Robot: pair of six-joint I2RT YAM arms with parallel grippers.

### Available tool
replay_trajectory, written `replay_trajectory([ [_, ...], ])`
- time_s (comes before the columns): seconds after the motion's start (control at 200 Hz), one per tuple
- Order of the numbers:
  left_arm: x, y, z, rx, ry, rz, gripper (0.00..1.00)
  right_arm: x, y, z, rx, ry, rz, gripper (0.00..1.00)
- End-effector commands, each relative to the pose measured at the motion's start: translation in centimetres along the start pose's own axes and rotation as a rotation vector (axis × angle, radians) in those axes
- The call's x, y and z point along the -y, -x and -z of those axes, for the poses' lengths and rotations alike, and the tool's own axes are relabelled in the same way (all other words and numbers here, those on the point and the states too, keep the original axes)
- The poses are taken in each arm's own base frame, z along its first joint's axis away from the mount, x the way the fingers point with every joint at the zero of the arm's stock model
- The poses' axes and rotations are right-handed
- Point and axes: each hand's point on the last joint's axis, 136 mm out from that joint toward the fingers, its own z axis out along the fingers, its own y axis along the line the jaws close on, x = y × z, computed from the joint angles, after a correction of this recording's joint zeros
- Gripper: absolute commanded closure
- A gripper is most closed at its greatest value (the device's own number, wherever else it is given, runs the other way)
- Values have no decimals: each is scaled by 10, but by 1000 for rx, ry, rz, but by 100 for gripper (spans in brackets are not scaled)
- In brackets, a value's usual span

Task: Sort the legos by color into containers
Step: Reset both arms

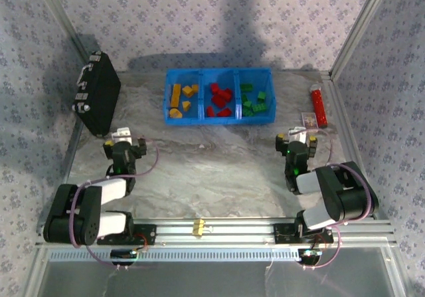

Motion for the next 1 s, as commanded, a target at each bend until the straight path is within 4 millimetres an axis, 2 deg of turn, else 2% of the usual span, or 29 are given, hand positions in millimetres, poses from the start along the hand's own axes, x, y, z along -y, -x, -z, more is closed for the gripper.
replay_trajectory([
  [0.0, 18, 34, -3, 104, -99, -5, 0, -2, 19, -2, 62, 7, 7, 1],
  [0.11, 15, 30, -3, 156, -106, 3, 0, -2, 19, -3, 56, 16, 7, 1],
  [0.15, 7, 13, -8, 155, -85, 30, 0, -4, 17, -5, 44, 30, 4, 1],
  [0.19, 4, 13, -14, 210, -74, 62, 0, -3, 16, -7, 36, 45, -3, 1],
  [0.205, 2, 21, -16, 227, -62, 64, 0, -1, 15, -8, 33, 51, -11, 1],
  [0.245, 6, 8, -24, 104, -69, 42, 0, 1, 8, -11, 5, 78, -55, 1],
  [0.26, 7, 7, -27, 70, -70, 39, 0, 8, 2, -14, -18, 60, -95, 1],
  [0.31, 10, 15, -36, 81, -77, 31, 0, 18, 5, -26, 18, 13, -88, 1],
  [0.36, 12, 12, -42, 60, -76, 24, 0, 10, 4, -36, -67, 38, -59, 1],
  [0.38, 11, 8, -44, 17, -72, 23, 0, 4, -5, -38, -144, 73, -98, 1],
  [0.415, 10, 11, -46, -3, -76, 31, 0, 10, 2, -42, -94, 103, -108, 1],
  [0.465, 11, 12, -52, 9, -82, 34, 0, 12, -1, -42, -117, 84, -92, 1],
  [0.51, 11, 9, -52, -33, -88, 35, 0, 12, 0, -42, -103, 87, -93, 1],
  [0.81, 11, 10, -51, -15, -99, 41, 0, 12, 0, -41, -108, 88, -93, 1],
  [0.994, 4, 9, -46, 9, -69, 61, 0, 12, 0, -41, -109, 88, -95, 1],
])
